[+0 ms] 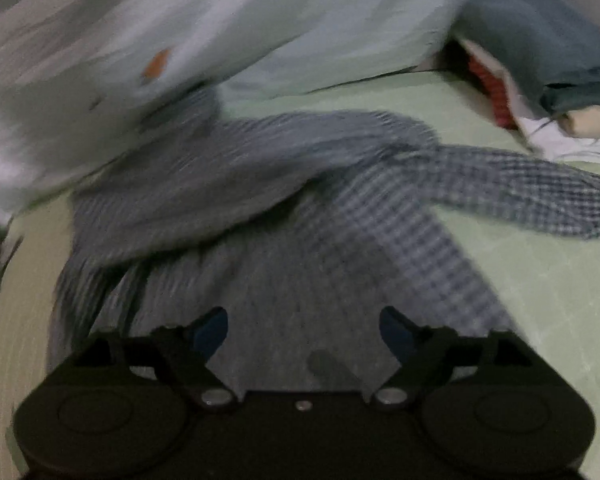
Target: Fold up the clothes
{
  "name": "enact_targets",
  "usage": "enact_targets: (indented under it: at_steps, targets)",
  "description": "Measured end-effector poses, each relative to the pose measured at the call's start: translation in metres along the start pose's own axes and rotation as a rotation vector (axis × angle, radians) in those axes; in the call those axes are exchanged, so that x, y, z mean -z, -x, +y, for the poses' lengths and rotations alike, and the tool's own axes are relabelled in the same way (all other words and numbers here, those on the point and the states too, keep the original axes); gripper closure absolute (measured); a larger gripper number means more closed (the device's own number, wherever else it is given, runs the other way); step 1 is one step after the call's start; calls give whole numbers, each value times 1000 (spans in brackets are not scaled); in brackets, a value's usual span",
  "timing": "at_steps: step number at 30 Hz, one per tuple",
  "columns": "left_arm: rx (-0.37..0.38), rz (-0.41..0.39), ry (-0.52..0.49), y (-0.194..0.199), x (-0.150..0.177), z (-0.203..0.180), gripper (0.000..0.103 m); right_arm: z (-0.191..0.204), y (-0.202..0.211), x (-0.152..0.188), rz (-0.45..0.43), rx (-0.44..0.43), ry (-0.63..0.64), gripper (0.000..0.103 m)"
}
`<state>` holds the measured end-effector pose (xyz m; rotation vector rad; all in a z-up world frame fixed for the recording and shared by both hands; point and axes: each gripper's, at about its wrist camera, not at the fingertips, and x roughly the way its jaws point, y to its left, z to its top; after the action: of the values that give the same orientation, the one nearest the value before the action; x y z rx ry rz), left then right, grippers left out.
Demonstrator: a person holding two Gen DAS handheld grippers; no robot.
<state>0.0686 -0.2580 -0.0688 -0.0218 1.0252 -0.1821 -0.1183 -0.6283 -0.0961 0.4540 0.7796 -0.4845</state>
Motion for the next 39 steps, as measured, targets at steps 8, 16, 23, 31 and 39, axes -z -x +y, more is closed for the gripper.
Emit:
enact_targets:
  at_steps: [8, 16, 23, 31, 39]
  targets:
    - [-35, 38, -3, -66, -56, -34, 9, -49, -66, -87, -72, 64, -70, 17]
    - [-43, 46, -109, -107, -95, -70, 9, -92, -158, -144, -4, 126, -120, 17]
    - [-31, 29, -160, -123, -117, -81, 9, -67, -159, -160, -9, 73, 127, 95]
    - [37, -21, -99, -125, -146, -83, 9, -116, -89, -207, -335, 166, -189, 96]
    - [284, 21, -26, -149, -166, -112, 11, -117, -92, -210, -272, 177, -75, 96]
